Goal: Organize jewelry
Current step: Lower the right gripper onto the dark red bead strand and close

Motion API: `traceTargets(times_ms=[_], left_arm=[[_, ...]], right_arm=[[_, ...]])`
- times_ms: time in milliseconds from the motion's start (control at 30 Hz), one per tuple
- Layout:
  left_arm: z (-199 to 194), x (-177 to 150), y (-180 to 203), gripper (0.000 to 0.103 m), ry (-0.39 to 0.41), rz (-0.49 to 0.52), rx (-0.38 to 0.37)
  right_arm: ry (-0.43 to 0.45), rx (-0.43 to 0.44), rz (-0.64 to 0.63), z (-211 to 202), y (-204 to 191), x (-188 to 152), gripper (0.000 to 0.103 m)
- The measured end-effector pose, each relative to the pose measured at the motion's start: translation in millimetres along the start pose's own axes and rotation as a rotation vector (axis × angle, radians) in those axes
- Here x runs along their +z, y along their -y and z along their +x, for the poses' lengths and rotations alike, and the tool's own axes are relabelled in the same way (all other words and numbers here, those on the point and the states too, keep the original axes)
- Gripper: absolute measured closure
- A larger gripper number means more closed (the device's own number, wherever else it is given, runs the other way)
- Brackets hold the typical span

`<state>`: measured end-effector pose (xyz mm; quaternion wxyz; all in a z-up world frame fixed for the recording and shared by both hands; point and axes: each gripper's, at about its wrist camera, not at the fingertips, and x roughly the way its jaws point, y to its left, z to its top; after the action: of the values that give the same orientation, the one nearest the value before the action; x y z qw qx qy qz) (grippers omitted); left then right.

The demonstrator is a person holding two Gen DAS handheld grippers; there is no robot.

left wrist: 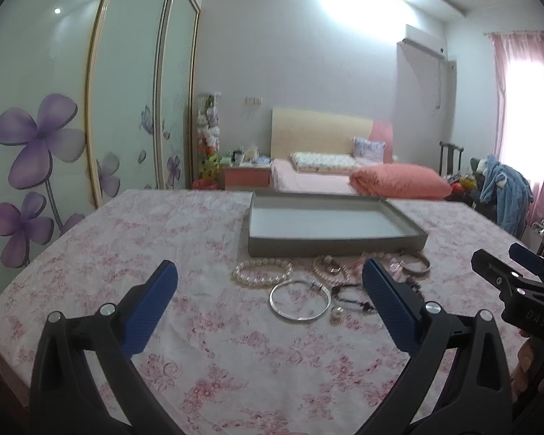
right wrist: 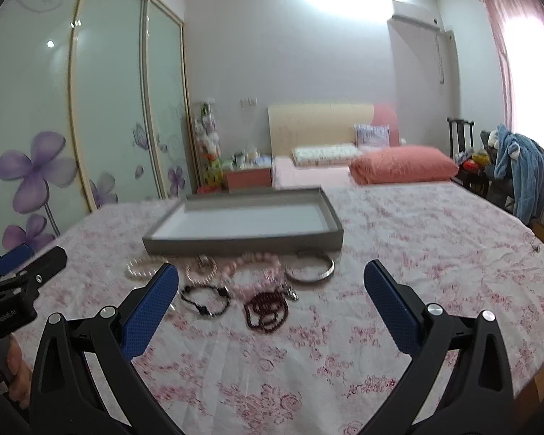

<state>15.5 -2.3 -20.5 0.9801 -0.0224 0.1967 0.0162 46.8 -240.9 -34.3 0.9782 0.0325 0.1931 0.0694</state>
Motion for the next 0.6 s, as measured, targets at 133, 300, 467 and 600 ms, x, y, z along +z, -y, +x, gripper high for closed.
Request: traceTargets(times_ms=[133,300,467,600], left_arm=[[25,-1,-6,0.004,-0.112,0.003,0.014],[55,-1,-14,0.004,-0.244,-0.011,-0.005],[79,-3,-16,0.004,-0.316,-0.002,-0.018],[90,-6,-14,0.004,-0.350,0.014,-0.016]], right_arm=[[-0.160,0.005,0.001,35,5,-4,0.007],[-0.354,0.050,0.043,74,10,-8,0.025],[-0.491,0.048,0.037,103,7,-13,0.028],[-0.518,0.017,-0.025,111,-4,-15,0.028]])
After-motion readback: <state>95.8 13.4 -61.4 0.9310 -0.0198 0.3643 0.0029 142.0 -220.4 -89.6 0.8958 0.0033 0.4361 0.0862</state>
